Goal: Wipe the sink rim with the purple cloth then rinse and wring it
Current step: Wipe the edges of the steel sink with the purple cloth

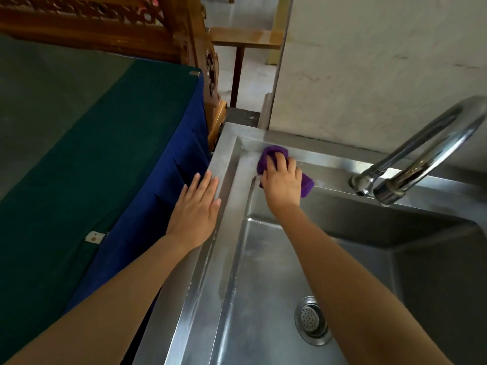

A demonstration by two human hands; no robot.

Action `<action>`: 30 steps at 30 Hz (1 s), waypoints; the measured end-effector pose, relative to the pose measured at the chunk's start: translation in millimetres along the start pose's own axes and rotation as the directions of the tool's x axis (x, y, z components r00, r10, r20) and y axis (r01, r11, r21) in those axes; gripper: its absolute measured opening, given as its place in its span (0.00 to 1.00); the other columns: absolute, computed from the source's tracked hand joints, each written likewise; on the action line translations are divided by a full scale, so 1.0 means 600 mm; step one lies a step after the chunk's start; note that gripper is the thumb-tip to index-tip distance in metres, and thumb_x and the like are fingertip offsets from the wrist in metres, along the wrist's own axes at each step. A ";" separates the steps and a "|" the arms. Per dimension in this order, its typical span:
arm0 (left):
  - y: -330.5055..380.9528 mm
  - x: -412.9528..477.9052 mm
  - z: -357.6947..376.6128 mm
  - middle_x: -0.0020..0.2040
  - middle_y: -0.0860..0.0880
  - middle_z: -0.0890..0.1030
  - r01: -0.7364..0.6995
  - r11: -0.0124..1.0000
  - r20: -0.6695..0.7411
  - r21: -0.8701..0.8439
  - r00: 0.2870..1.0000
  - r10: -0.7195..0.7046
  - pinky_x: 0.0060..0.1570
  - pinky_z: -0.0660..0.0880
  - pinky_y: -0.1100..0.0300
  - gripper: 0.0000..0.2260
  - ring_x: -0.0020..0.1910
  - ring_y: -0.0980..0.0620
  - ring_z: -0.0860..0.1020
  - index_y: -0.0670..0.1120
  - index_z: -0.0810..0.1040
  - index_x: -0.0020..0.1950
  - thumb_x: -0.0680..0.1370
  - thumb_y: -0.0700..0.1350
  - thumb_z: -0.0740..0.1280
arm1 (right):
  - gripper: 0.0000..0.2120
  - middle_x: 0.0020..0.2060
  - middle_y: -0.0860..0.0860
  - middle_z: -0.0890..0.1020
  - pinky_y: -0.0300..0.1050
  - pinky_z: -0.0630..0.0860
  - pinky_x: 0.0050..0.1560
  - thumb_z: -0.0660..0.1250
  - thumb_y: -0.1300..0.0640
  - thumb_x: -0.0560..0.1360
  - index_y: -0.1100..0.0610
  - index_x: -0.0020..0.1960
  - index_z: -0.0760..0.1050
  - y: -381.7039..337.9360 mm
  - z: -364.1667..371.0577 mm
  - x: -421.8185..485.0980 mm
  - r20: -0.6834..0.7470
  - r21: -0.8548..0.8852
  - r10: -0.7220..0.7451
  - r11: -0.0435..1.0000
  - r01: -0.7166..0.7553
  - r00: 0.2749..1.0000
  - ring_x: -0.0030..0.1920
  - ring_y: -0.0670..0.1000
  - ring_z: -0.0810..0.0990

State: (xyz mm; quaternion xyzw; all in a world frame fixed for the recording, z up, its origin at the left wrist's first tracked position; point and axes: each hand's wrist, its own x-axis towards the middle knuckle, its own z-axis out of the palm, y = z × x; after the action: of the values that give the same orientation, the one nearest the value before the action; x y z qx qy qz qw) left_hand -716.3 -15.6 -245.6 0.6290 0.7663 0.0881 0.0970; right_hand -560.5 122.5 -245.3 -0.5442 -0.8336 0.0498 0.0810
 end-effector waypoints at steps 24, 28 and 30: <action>0.007 -0.003 -0.010 0.77 0.48 0.42 -0.010 0.999 0.019 0.044 1.000 0.009 0.74 0.40 0.56 0.26 0.75 0.52 0.39 0.47 0.42 0.75 0.80 0.55 0.38 | 0.20 0.73 0.54 0.65 0.47 0.49 0.75 0.52 0.53 0.81 0.56 0.71 0.64 -0.057 -0.002 0.011 0.025 0.290 -0.161 0.946 0.147 0.987 0.74 0.55 0.56; 0.007 -0.002 -0.024 0.78 0.49 0.41 -0.004 1.000 0.104 -0.015 0.995 0.005 0.75 0.40 0.55 0.24 0.75 0.53 0.38 0.47 0.41 0.76 0.81 0.53 0.42 | 0.21 0.73 0.52 0.64 0.47 0.49 0.74 0.52 0.53 0.81 0.55 0.72 0.63 -0.058 -0.001 0.001 0.072 0.339 -0.175 0.930 0.141 0.982 0.74 0.54 0.55; 0.008 -0.011 -0.033 0.77 0.50 0.40 0.002 0.999 0.142 -0.035 0.990 0.003 0.74 0.39 0.55 0.24 0.75 0.54 0.37 0.47 0.41 0.75 0.81 0.53 0.42 | 0.21 0.73 0.53 0.65 0.45 0.49 0.74 0.53 0.54 0.80 0.56 0.72 0.64 -0.060 0.002 -0.020 0.051 0.375 -0.196 0.913 0.163 0.979 0.74 0.54 0.56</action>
State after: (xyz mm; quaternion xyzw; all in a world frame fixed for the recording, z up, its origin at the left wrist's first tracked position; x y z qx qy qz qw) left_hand -715.4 -21.4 -225.1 0.6320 0.7557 0.0565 0.1621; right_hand -588.2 97.2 -241.1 -0.4378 -0.8585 0.2215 0.1493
